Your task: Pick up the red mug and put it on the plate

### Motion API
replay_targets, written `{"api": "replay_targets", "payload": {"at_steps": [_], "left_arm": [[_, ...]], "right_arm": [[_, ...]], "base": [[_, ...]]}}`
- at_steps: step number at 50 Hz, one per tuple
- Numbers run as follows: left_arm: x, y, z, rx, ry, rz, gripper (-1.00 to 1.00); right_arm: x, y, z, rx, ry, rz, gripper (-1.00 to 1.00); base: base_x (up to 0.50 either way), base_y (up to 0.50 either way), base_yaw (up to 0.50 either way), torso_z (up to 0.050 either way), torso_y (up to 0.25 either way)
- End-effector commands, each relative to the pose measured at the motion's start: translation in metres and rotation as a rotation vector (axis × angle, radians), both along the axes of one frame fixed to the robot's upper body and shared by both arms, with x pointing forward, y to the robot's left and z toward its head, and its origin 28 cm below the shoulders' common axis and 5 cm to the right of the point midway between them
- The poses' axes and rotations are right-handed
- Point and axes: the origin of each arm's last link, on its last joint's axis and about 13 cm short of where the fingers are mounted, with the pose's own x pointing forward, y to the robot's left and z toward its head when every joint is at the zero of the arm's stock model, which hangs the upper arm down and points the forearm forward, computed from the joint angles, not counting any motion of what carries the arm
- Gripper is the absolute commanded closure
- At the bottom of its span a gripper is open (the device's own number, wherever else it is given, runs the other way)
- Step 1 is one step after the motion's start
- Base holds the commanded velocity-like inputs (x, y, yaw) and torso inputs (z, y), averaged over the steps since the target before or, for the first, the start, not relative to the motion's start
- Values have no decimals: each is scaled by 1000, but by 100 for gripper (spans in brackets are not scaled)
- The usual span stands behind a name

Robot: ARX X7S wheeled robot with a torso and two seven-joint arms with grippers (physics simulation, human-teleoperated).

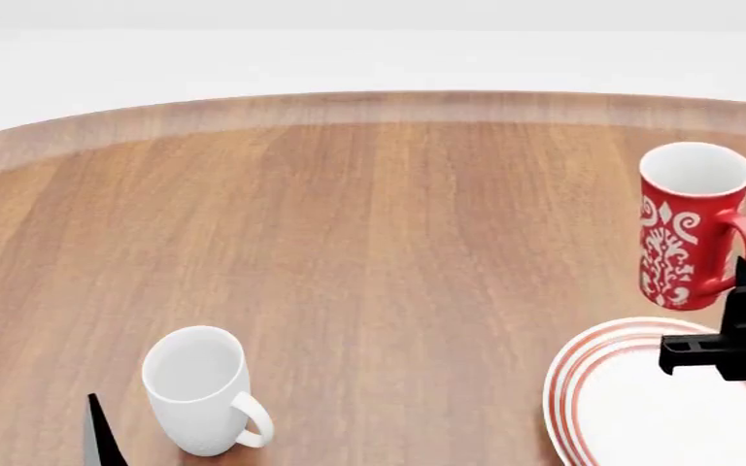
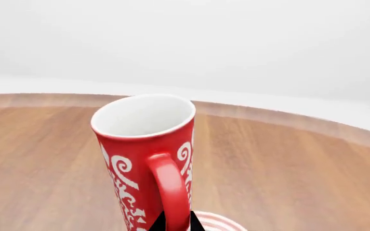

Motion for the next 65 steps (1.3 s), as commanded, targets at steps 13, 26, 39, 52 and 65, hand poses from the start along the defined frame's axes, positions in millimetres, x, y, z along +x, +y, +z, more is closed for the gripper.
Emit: {"api": "replay_targets", "payload": {"at_steps": [13, 26, 39, 52, 65], "left_arm": [[0, 0, 0, 3, -6, -1, -100], [0, 0, 0, 2, -11, -1, -100], [0, 0, 0, 3, -11, -3, -100], [0, 0, 0, 5, -11, -3, -100], [0, 0, 0, 7, -12, -2, -100]], "right_arm": [[31, -23, 2, 87, -3, 4, 100], [43, -37, -7, 49, 34, -10, 100], [50, -48, -22, 59, 2, -36, 100], [54, -49, -46, 38, -133, -43, 100], [58, -49, -67, -17, -150, -70, 100]], "base": [[0, 0, 0, 0, 1], [0, 0, 0, 0, 0], [0, 0, 0, 0, 1], [0, 0, 0, 1, 0], [0, 0, 0, 0, 0]]}}
